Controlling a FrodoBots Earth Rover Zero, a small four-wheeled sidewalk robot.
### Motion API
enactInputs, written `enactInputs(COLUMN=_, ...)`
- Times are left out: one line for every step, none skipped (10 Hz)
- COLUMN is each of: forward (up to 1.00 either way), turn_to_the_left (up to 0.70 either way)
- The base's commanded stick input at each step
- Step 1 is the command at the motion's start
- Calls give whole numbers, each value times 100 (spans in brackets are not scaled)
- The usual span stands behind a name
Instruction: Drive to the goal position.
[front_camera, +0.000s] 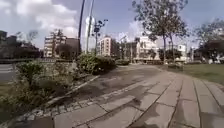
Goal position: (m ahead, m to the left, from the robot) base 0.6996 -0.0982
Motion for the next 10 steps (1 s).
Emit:
enactInputs(forward=0, turn_to_the_left=0)
enactInputs(forward=0, turn_to_the_left=0)
enactInputs(forward=0, turn_to_the_left=0)
enactInputs(forward=0, turn_to_the_left=0)
enactInputs(forward=0, turn_to_the_left=0)
enactInputs(forward=0, turn_to_the_left=0)
enactInputs(forward=0, turn_to_the_left=0)
enactInputs(forward=12, turn_to_the_left=0)
enactInputs(forward=24, turn_to_the_left=0)
enactInputs(forward=37, turn_to_the_left=0)
